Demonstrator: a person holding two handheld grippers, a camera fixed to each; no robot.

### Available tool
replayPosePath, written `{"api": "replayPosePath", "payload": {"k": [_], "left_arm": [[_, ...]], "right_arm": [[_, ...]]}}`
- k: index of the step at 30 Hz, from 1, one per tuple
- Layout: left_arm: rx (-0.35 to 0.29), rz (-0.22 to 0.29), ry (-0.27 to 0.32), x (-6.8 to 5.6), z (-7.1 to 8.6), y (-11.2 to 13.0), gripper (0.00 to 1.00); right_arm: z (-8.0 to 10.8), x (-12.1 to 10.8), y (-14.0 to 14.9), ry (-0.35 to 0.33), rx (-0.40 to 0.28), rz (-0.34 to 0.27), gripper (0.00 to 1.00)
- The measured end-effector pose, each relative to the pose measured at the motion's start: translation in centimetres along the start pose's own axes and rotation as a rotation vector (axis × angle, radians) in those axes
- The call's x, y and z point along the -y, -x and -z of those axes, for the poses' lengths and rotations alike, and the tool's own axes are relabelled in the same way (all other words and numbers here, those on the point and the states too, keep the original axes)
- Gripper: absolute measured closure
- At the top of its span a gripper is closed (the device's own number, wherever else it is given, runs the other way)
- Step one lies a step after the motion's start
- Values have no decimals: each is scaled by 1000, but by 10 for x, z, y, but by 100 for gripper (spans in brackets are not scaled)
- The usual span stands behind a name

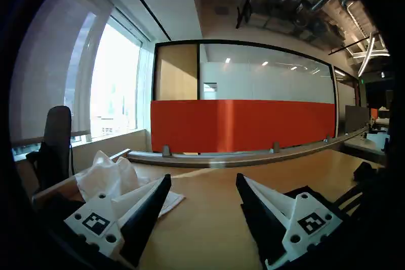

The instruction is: Fold towel

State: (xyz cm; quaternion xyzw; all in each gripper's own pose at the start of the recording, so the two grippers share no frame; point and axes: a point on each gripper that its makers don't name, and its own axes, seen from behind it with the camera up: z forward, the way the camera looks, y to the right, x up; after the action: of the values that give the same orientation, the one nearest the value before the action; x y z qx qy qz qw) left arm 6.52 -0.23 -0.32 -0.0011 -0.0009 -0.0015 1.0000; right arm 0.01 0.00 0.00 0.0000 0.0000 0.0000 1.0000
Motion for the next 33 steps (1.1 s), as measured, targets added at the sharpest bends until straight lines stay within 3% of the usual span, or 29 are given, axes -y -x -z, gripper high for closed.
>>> {"api": "replayPosePath", "payload": {"k": [8, 12, 24, 33], "left_arm": [[19, -32, 18, -3, 7, -55, 5], [24, -31, 21, -4, 9, -72, 5], [84, -60, 97, -23, 11, -92, 5], [157, -68, 205, -46, 17, -89, 5]], "right_arm": [[7, -4, -39, 16, 9, 2, 0], [10, -7, -53, 23, 13, 2, 0], [13, -2, -70, -23, 62, 22, 0], [18, 25, -73, -149, 123, 67, 0]]}}
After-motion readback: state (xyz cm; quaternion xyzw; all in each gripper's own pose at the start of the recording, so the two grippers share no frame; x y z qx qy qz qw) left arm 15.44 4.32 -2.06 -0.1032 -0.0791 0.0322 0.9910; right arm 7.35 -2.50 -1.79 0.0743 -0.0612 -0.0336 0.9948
